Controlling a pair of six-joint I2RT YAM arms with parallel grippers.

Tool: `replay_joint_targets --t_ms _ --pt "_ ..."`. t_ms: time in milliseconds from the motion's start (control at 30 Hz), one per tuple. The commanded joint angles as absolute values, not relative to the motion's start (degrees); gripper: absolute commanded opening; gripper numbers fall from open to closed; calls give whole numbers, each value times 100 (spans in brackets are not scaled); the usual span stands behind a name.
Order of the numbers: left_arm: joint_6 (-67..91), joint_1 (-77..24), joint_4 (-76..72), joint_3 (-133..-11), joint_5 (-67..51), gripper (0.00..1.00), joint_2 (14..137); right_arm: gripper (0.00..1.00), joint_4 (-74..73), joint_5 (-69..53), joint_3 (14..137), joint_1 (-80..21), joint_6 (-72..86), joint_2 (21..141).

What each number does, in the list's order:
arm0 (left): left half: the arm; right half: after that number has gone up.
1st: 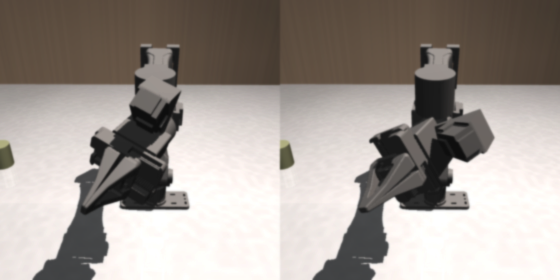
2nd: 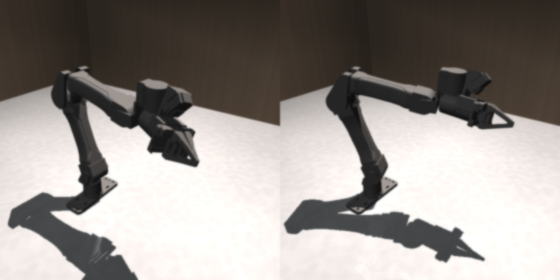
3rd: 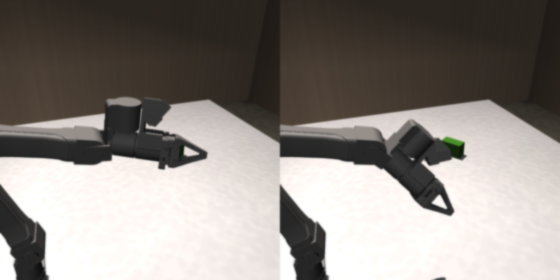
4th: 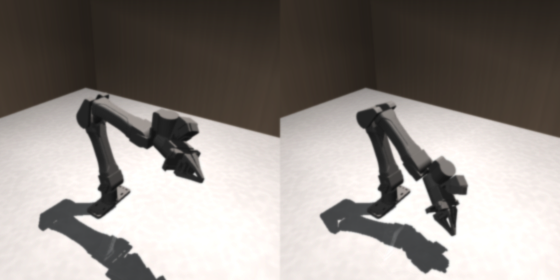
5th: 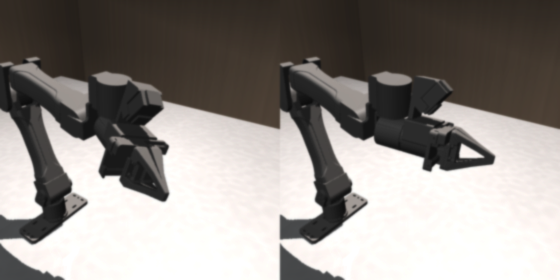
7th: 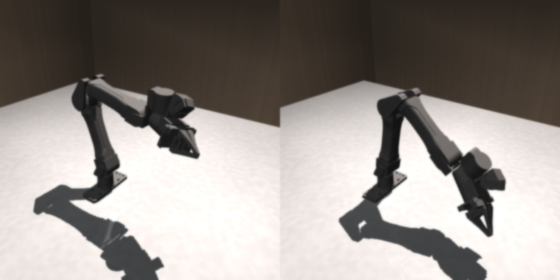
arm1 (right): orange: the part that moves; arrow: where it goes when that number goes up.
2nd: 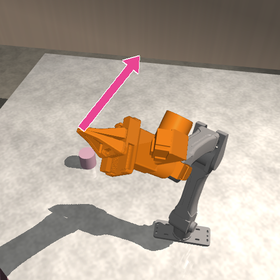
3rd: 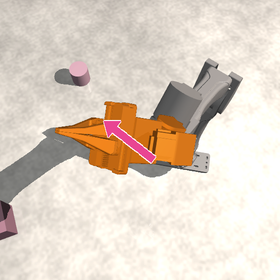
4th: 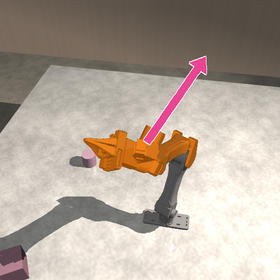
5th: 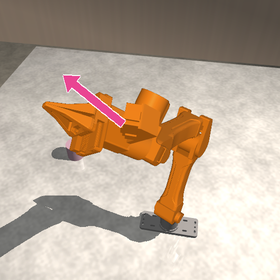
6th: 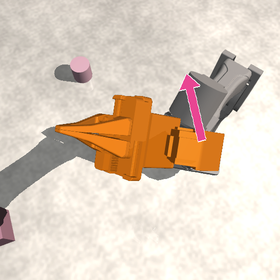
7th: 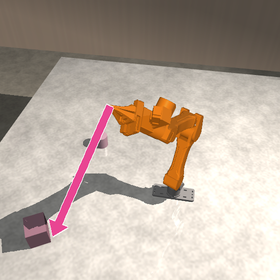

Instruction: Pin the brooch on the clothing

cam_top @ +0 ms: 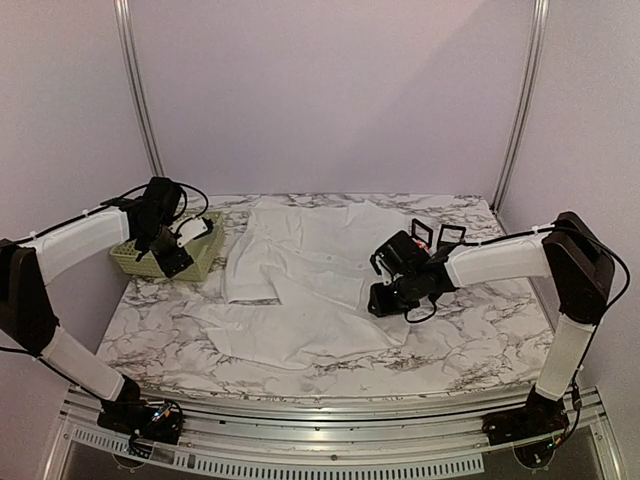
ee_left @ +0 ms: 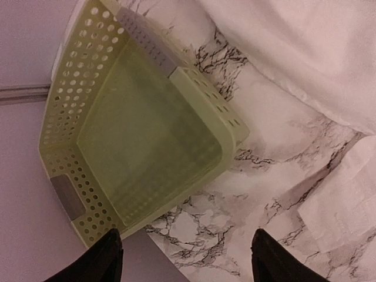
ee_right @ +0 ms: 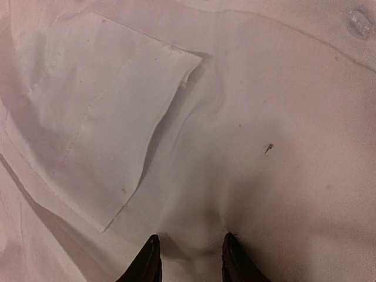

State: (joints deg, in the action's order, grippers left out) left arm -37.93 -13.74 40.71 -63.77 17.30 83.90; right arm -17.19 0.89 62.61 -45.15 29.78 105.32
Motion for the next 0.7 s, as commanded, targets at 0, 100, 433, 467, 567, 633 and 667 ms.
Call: replay_joint_targets --t_ms 0,100,433,467,567,633,667 --pt "-5481 -1276 3585 -6091 1450 76 8482 35 -2851 726 5928 -4261 3088 10364" --pt "-5933 -1272 3830 -6312 1503 74 8984 35 -2951 946 5970 -4238 3022 10222" --pt "-5147 -1145 2424 -7305 2551 63 10559 36 -2656 475 5995 -4236 2693 10116" --pt "-5072 -1138 2243 -7464 2702 63 10727 36 -2638 434 5999 -4236 2677 10107" --pt "-4853 -1138 2029 -8205 3063 63 11410 37 -2580 321 6005 -4295 2652 10015" --pt "-4663 -1140 2250 -8891 3271 64 11816 38 -2575 263 6061 -4364 2638 9897" --pt "-4556 -1142 2439 -9192 3288 66 11927 39 -2621 235 6119 -4368 2674 9772"
